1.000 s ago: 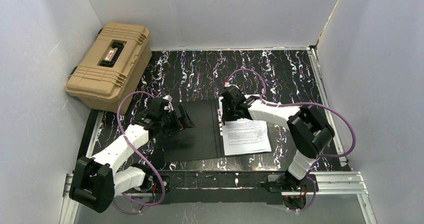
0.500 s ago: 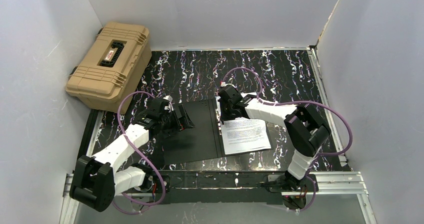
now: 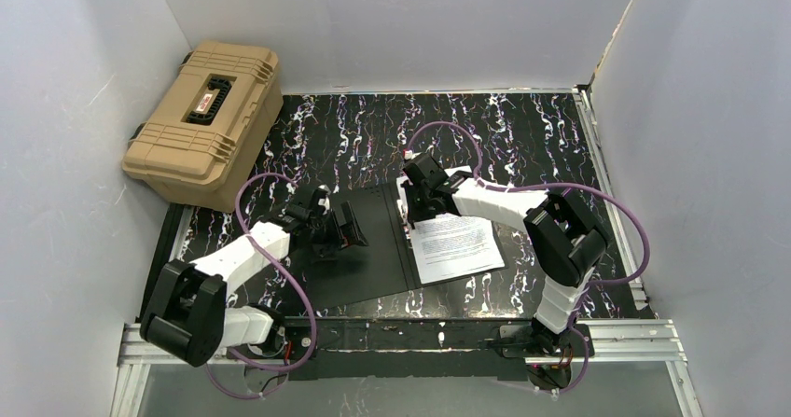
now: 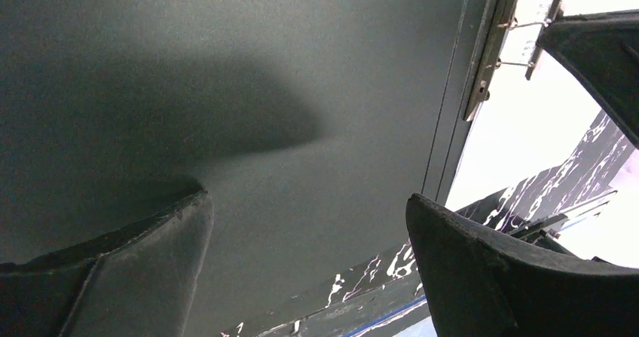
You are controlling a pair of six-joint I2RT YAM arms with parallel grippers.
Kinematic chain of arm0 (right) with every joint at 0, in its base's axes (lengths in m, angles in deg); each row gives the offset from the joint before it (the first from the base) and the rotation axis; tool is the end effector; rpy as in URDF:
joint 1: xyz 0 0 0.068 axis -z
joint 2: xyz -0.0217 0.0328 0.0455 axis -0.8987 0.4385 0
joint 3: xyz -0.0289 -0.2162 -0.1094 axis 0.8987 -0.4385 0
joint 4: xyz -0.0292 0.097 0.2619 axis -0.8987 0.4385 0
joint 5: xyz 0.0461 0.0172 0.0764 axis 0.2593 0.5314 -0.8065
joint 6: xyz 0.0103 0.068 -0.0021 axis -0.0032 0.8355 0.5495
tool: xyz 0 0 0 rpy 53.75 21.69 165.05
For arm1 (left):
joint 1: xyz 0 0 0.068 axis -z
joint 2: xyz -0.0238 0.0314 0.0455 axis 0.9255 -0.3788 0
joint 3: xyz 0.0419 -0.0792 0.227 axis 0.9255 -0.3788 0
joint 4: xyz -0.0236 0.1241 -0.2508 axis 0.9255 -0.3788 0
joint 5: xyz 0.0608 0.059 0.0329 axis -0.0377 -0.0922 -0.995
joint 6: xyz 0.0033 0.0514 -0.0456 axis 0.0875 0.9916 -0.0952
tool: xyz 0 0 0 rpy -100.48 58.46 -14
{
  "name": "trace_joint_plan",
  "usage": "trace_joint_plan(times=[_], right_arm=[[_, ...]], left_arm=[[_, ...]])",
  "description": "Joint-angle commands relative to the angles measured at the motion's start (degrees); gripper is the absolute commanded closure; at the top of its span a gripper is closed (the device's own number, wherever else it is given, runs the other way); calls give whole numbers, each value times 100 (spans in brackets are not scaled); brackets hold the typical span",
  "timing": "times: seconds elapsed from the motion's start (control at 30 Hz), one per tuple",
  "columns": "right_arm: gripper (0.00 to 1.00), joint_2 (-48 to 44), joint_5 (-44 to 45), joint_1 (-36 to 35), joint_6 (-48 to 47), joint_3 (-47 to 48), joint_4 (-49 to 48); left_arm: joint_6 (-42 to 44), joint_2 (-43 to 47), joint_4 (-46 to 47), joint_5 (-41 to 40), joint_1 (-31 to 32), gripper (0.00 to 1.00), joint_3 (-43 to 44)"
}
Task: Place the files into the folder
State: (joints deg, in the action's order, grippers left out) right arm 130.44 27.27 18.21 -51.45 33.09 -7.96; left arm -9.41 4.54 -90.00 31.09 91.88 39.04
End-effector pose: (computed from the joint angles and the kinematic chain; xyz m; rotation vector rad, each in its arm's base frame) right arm 0.2820 0.2820 0.1313 -0.3638 2.5134 0.4048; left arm 0.2436 -0.1238 0.1255 -0.3024 2.5999 -0.7587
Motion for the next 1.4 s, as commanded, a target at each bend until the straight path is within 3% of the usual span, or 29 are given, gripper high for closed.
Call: trace_joint_plan(times=[0.0, 0.33, 1.17, 1.3, 1.37], right_arm=[[99, 43, -255, -40, -66, 81, 22], [99, -39, -244, -139, -33, -90, 2], [99, -175, 8, -407, 70, -376, 102], [92, -190, 35, -406, 101, -394, 71], [84, -189, 58, -411, 124, -392, 63]], left_arm=[[-147, -278, 204, -19, 23, 2, -20], [-483, -707, 618, 15, 24, 3, -269], [-636, -654, 627, -143, 21, 3, -388], [-639, -660, 630, -134, 23, 3, -380], [-639, -661, 619, -133, 22, 3, -384]])
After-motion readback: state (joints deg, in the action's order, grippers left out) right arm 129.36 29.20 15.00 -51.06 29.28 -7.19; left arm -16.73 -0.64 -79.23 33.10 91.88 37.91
